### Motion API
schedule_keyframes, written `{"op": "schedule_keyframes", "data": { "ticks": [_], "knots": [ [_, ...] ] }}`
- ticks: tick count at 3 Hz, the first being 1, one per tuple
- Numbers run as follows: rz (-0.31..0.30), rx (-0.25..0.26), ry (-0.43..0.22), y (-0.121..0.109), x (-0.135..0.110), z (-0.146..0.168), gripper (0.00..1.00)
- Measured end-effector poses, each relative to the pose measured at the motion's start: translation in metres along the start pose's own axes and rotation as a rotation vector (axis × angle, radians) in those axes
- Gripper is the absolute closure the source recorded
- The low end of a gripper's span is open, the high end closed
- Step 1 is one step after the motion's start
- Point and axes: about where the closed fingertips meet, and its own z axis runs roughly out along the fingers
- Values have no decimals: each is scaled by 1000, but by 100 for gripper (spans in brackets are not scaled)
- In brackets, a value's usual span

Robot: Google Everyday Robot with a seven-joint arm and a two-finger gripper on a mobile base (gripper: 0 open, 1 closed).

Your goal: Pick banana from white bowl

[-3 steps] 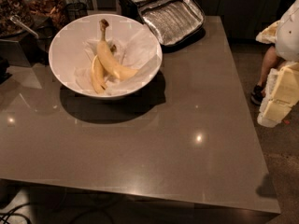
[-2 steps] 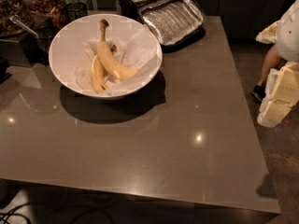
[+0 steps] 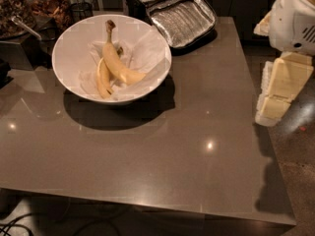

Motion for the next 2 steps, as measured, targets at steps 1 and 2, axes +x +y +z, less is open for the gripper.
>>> {"op": "schedule_keyframes", "data": {
  "ticks": [1,2],
  "knots": [
    [-55,-17,9,-2,-29,-1,0],
    [-59,2,-4,-5,-35,-2,0]
  ]
}}
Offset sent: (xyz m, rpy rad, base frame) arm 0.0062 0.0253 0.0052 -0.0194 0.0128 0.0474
